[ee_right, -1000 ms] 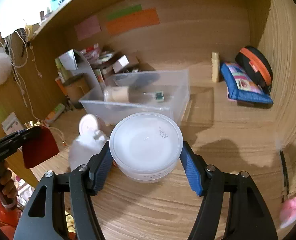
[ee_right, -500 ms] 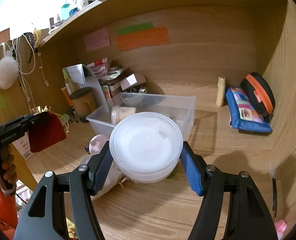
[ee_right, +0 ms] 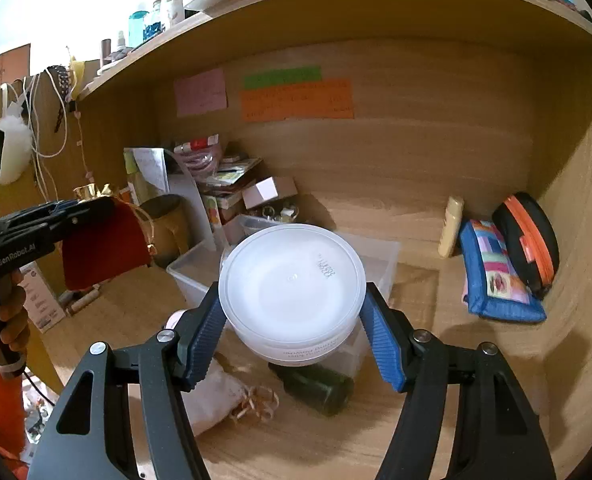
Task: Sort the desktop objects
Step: 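Lift and carry the red pouch and white container with both tools over the bin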
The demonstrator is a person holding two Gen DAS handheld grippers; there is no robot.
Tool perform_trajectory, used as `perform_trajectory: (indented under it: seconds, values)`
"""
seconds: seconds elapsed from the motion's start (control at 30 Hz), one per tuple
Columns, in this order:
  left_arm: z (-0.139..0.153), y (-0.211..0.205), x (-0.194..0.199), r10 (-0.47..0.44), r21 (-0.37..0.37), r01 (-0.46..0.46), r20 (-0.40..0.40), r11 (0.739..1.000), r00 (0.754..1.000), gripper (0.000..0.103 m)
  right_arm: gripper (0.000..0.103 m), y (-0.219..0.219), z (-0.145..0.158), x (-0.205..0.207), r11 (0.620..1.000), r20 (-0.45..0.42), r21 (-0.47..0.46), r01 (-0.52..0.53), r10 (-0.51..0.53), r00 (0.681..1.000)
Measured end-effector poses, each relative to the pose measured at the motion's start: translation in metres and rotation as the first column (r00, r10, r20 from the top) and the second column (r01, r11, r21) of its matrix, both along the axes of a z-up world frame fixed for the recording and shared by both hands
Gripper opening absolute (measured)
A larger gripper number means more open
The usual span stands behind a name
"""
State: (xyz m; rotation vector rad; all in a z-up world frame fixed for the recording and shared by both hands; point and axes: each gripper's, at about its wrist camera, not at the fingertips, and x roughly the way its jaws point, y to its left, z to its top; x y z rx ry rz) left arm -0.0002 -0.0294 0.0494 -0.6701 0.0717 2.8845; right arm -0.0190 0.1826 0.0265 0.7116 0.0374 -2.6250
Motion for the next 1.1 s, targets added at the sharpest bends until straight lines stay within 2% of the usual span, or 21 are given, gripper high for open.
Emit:
perform_trajectory:
  seconds: [0.43, 0.57, 0.7, 1.1]
  values:
    - [0.011, 0.015, -0.045, -0.032, 0.015, 0.032, -0.002, 0.999, 0.999, 0.026, 0.063, -0.007, 0.01, -0.034, 1.0, -0.008, -0.001, -0.03, 0.03, 1.0]
    - [0.009, 0.019, -0.064, -0.04, 0.02, 0.039, 0.022, 0.999, 0.999, 0.026, 0.063, -0.009, 0.012, -0.044, 1.0, -0.014, 0.009, -0.026, 0.026, 1.0]
    - [0.002, 0.027, -0.08, -0.056, 0.011, 0.056, 0.049, 0.998, 0.997, 0.026, 0.063, -0.01, 0.008, -0.056, 1.0, -0.005, 0.02, -0.011, 0.011, 1.0]
    - [-0.033, 0.035, -0.123, -0.088, 0.019, 0.086, 0.145, 0.996, 0.986, 0.026, 0.063, -0.009, -0.023, -0.093, 1.0, 0.103, 0.028, 0.0, -0.003, 0.995]
